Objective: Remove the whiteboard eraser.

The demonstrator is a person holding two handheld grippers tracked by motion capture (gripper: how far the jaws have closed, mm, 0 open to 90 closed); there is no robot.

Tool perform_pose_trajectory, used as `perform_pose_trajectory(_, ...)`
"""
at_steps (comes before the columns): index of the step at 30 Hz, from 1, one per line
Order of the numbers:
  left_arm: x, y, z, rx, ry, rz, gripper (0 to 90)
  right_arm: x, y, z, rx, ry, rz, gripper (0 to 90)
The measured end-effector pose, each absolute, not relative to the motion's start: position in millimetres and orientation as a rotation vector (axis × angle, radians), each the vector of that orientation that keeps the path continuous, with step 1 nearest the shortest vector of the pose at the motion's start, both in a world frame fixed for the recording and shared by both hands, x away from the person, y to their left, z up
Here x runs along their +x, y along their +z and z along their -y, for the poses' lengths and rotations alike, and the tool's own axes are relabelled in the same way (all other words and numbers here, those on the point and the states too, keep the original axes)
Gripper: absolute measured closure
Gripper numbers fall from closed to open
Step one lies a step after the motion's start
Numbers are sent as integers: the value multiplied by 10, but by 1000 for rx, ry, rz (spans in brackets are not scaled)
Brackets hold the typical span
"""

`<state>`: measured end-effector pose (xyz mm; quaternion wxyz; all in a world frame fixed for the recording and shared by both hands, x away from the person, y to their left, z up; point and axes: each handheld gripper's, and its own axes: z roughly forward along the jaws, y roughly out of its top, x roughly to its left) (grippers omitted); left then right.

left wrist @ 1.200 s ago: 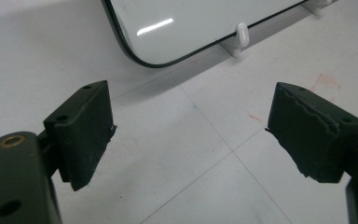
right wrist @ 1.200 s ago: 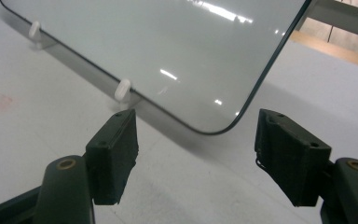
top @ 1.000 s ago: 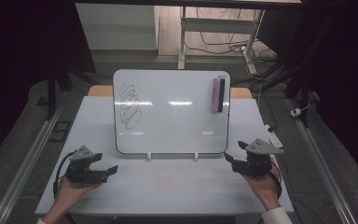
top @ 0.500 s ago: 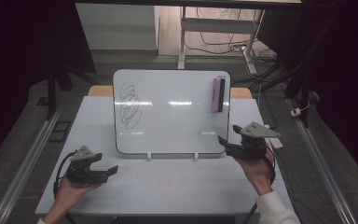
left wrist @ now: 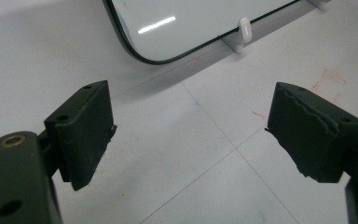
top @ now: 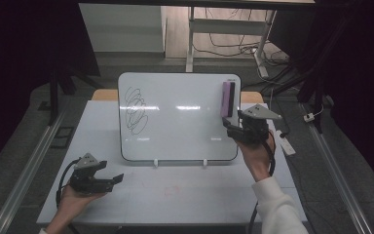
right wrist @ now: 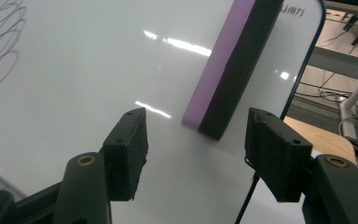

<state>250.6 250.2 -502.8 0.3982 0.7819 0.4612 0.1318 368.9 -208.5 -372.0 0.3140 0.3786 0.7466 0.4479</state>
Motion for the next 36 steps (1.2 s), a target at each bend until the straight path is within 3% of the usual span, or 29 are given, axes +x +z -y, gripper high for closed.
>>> perform_pose_trajectory(9,2507,-5047,-2499,1984,334,-1171,151,3953,-3691,1955,1070,1137,-1926,422)
perform_pose_trajectory(15,2508,-5060,-2510,1987,334,-1173,151,4081,-3747,1858,1111,1083,-1900,504)
perform_pose_trajectory(24,2503,-5066,-2527,1982,334,-1175,151,4072,-3741,1850,1180,1102,-1861,581)
perform_pose_trajectory(36,2505,-5069,-2536,1981,338,-1179,151,3978,-3734,1927,1176,1200,-1815,619)
